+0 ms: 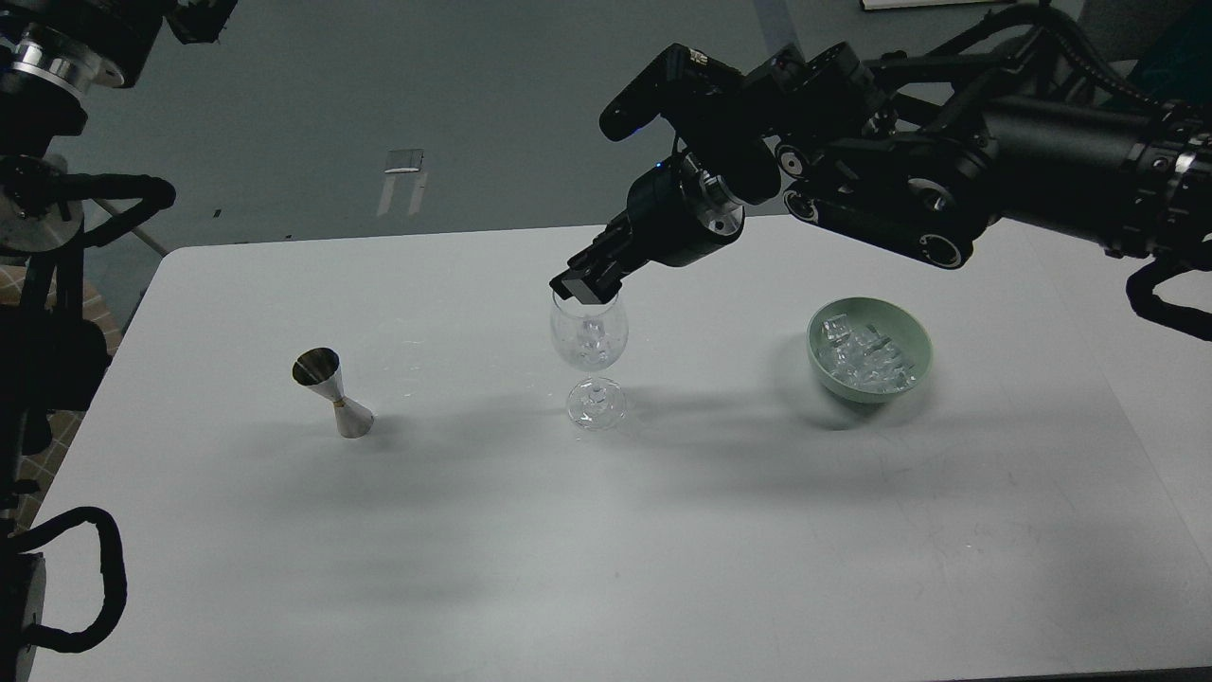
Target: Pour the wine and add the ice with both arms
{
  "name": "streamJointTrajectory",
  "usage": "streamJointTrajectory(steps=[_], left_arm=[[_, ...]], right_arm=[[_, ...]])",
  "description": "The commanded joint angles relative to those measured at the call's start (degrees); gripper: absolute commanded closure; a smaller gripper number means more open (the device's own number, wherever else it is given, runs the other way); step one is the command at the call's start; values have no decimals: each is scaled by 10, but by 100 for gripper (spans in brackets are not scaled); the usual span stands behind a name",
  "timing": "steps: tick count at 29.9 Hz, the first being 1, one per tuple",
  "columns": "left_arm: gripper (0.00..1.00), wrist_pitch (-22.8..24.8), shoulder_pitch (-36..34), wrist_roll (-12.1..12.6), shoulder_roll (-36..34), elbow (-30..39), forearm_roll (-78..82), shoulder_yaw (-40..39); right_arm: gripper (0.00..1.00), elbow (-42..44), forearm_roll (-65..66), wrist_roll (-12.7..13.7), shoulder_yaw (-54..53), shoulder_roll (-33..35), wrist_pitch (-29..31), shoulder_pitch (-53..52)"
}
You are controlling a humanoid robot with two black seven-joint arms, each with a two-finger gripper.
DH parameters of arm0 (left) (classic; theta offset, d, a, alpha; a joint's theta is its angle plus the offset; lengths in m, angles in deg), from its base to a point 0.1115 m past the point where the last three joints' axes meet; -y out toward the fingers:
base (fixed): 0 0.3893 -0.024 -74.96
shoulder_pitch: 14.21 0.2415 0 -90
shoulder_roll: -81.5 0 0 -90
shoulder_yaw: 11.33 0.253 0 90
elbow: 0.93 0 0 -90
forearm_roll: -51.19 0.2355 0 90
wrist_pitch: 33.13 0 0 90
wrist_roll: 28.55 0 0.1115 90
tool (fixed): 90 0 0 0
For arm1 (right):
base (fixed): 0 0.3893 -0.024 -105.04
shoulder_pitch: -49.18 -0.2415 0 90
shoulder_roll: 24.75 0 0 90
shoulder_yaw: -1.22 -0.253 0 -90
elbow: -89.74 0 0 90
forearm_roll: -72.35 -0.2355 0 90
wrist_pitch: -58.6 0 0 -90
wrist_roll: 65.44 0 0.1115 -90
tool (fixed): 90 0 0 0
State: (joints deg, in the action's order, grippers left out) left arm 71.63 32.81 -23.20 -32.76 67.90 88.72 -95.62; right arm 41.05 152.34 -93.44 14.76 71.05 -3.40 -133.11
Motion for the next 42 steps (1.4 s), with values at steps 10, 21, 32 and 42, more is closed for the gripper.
streamJointTrajectory(steps=[10, 21, 32, 42], left_arm=[[2, 0, 0, -1, -1, 0, -3, -2], [2, -11, -1, -4, 4, -5, -18, -1], [2, -53, -17, -2, 6, -32, -15, 5], [2, 45, -57, -55, 29, -202, -21, 44]], right_arm=[[6, 4, -19, 0, -33, 13, 0, -9], [1, 89, -122, 0, -222, 52, -54, 25], [1, 188, -290, 8, -352, 45, -187, 88], [2, 198, -536, 3, -421, 14, -270, 169]])
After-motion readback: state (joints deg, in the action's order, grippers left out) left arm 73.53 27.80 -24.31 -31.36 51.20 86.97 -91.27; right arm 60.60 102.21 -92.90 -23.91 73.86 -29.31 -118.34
